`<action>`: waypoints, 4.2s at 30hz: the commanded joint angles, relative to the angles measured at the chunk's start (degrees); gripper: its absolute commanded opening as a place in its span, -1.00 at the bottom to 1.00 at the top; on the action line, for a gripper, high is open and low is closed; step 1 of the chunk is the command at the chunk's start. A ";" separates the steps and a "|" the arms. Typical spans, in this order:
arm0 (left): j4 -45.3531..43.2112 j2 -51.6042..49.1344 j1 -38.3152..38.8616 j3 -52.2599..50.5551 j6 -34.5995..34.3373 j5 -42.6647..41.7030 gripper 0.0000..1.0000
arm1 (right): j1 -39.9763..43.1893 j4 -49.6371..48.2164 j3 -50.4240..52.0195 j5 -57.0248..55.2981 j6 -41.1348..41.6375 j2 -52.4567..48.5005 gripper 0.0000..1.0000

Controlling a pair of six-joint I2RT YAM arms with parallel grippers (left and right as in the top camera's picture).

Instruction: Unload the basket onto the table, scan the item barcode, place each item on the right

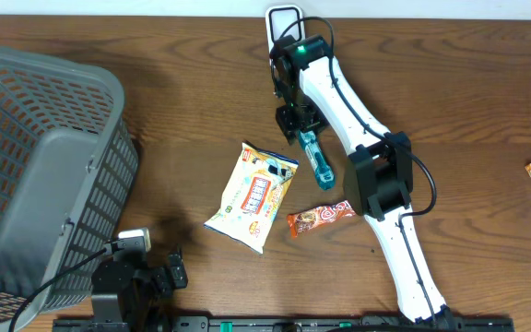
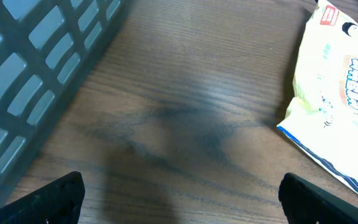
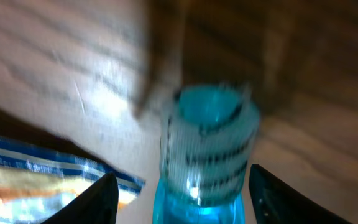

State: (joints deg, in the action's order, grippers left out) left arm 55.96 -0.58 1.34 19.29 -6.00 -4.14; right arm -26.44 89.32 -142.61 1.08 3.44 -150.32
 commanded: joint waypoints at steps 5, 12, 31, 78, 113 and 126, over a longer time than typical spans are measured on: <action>0.79 0.39 0.02 0.37 -0.11 0.28 1.00 | -0.46 -4.61 6.73 -1.20 0.13 0.28 0.12; 0.76 0.39 0.02 0.37 -0.11 0.28 1.00 | -0.33 -4.72 10.32 -1.18 0.42 0.28 -0.13; 0.79 0.39 0.02 0.37 -0.11 0.26 1.00 | 1.97 -6.05 8.83 19.32 -4.76 1.11 -0.97; 0.76 0.39 0.02 0.39 -0.11 0.26 1.00 | 10.25 -1.36 53.83 55.76 -41.97 58.10 -0.98; 0.76 0.39 0.02 0.37 -0.11 0.26 1.00 | -8.74 -100.10 40.52 -45.13 -54.27 19.12 -0.98; 0.79 0.39 0.02 0.37 -0.11 0.26 1.00 | -6.38 -100.08 1.81 -43.21 -70.58 -7.69 -0.98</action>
State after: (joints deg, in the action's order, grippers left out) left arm 55.96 -0.58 1.34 19.31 -6.02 -4.14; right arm -33.69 -10.35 -136.14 -41.52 -59.64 -154.45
